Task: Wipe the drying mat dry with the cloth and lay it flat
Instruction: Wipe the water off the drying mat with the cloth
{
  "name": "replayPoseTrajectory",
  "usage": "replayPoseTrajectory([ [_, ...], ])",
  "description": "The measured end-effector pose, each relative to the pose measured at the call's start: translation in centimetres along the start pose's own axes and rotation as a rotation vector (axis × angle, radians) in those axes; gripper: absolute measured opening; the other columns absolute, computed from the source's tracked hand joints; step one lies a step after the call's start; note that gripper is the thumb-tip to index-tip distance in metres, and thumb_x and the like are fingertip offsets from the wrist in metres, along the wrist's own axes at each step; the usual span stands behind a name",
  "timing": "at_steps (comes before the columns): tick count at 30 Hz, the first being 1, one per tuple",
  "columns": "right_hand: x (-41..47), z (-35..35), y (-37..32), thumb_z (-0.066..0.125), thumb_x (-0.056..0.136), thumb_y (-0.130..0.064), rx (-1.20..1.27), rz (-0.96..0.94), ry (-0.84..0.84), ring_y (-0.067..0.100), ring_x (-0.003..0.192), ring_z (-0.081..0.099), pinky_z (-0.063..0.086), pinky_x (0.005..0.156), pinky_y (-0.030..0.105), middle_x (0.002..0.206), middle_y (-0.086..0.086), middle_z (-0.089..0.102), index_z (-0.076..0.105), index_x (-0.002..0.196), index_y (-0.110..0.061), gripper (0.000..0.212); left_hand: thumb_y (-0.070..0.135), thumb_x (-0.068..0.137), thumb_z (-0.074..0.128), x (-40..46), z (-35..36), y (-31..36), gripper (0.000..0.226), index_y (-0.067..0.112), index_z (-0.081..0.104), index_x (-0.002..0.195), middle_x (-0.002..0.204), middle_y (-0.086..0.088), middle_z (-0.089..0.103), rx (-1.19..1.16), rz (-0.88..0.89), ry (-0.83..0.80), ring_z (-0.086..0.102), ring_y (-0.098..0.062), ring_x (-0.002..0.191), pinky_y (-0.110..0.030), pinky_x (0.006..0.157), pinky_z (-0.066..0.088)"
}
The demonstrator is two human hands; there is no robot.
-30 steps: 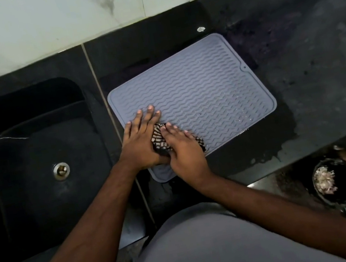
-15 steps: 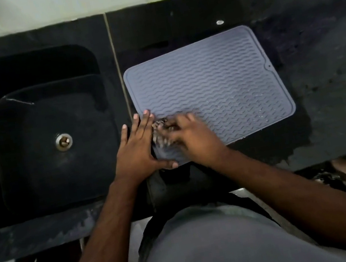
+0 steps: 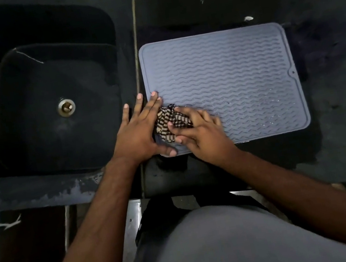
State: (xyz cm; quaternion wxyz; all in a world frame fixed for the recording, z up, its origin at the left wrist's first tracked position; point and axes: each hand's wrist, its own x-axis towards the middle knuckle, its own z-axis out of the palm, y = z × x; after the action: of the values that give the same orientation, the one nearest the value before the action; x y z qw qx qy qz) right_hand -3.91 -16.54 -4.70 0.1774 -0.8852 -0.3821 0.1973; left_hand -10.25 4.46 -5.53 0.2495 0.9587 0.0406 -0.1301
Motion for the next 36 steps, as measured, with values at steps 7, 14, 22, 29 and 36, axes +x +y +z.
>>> replayPoseTrajectory([
  [7, 0.1, -1.8, 2.4, 0.051, 0.101, -0.042, 0.102, 0.032, 0.067, 0.027, 0.121, 0.048, 0.046, 0.1, 0.046, 0.129, 0.008, 0.052, 0.052, 0.144, -0.021, 0.048, 0.059, 0.09, 0.057, -2.7, 2.3, 3.8, 0.076, 0.024, 0.039, 0.154, 0.157, 0.002, 0.044, -0.621, -0.192, 0.361, 0.024, -0.009, 0.152, -0.043, 0.127, 0.007],
  [14, 0.5, -3.0, 3.5, 0.062, 0.095, -0.019, 0.244, 0.004, 0.116, 0.023, 0.112, 0.06, 0.048, 0.096, 0.034, 0.125, 0.004, 0.06, 0.064, 0.125, -0.018, 0.03, 0.029, 0.101, 0.055, -0.9, 5.1, 7.0, 0.058, 0.013, 0.037, 0.154, 0.159, -0.004, 0.039, -0.312, -0.228, 0.503, 0.022, -0.019, 0.153, -0.044, 0.125, 0.014],
  [22, -1.1, -3.1, 3.8, 0.044, 0.091, -0.07, -0.133, -0.287, -0.038, 0.03, 0.121, 0.046, 0.046, 0.096, 0.045, 0.136, 0.011, 0.046, 0.048, 0.146, -0.025, 0.071, 0.04, 0.105, 0.039, -0.4, 5.1, 7.4, 0.053, 0.016, 0.041, 0.152, 0.135, -0.003, 0.062, -0.502, -0.334, 0.584, 0.053, -0.016, 0.125, -0.033, 0.109, 0.041],
  [29, 0.3, -2.7, 5.6, 0.06, 0.094, -0.042, 0.265, -0.202, 0.013, 0.027, 0.11, 0.056, 0.048, 0.094, 0.037, 0.118, 0.006, 0.056, 0.069, 0.127, -0.024, 0.038, 0.048, 0.106, 0.036, 0.4, 4.4, 5.7, 0.051, 0.023, 0.043, 0.15, 0.136, 0.0, 0.064, -0.675, -0.356, 0.57, 0.055, -0.011, 0.13, -0.045, 0.111, 0.043],
  [36, 0.0, -4.2, 6.8, 0.062, 0.096, -0.014, 0.347, 0.244, 0.266, 0.023, 0.096, 0.065, 0.039, 0.078, 0.019, 0.107, 0.007, 0.069, 0.069, 0.11, -0.012, 0.016, 0.039, 0.106, 0.037, 1.7, 3.3, 5.4, 0.046, 0.016, 0.049, 0.144, 0.126, -0.005, 0.065, -0.346, -0.295, 0.595, 0.055, -0.019, 0.114, -0.041, 0.103, 0.042],
])
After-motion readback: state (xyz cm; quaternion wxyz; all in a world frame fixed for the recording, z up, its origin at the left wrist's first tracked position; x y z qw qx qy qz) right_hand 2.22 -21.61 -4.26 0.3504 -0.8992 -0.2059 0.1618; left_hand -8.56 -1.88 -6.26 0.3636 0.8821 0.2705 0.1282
